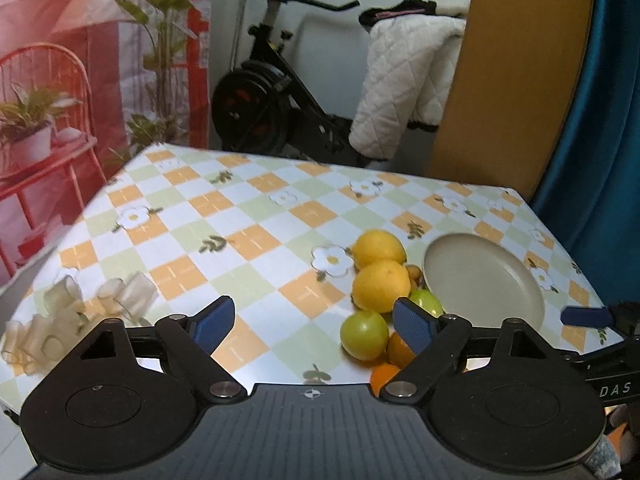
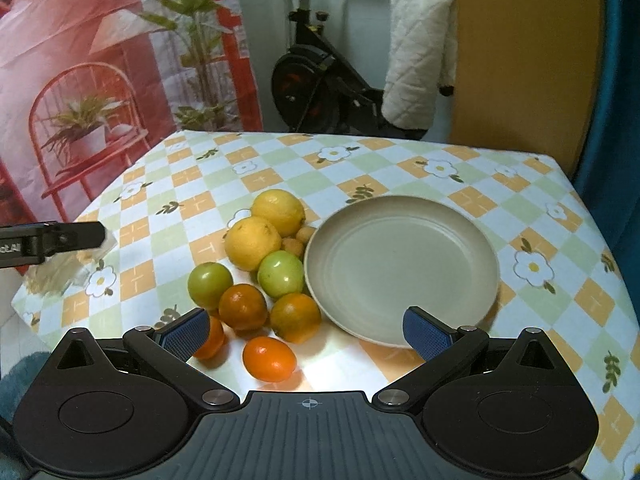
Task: Organize fruits
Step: 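Move both grippers down toward the oranges at the front of the fruit pile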
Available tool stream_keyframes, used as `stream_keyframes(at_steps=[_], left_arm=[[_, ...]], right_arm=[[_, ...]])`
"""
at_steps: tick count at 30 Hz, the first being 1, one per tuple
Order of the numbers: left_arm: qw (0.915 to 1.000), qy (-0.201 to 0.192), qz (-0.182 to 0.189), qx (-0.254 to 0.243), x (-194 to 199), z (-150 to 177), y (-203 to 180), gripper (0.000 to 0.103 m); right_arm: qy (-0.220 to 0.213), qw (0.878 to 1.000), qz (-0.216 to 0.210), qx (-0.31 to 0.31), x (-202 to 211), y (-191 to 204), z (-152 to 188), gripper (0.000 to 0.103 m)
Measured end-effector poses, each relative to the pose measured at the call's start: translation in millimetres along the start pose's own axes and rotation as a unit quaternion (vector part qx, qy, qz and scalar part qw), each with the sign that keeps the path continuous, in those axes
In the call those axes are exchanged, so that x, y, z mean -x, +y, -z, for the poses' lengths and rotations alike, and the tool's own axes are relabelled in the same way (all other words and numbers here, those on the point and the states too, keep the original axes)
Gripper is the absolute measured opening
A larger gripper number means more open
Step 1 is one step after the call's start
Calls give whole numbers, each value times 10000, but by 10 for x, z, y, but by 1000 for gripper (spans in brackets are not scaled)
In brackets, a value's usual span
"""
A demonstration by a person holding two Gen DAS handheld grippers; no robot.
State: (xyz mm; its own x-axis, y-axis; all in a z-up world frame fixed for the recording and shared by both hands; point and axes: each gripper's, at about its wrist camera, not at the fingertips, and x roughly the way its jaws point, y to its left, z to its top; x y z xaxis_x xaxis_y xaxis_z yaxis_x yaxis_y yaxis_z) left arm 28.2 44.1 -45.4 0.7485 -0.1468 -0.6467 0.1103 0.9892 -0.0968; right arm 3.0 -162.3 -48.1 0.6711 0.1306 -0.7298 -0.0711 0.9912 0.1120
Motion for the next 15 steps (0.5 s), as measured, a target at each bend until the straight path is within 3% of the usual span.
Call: stream_keyframes(at_steps=[3, 7, 15], left_arm=[[9998, -59, 155, 114, -20, 3, 59, 86], [9999, -88, 94, 82, -56, -8, 68, 86], [9998, 102, 73, 162, -149, 0, 103, 86]], right_arm=[[-89, 9997, -9, 211, -41, 16, -17, 101], [-134, 9993, -53, 347, -95, 15, -19, 95], [-212, 9977, -138, 635, -146, 105, 46, 74]])
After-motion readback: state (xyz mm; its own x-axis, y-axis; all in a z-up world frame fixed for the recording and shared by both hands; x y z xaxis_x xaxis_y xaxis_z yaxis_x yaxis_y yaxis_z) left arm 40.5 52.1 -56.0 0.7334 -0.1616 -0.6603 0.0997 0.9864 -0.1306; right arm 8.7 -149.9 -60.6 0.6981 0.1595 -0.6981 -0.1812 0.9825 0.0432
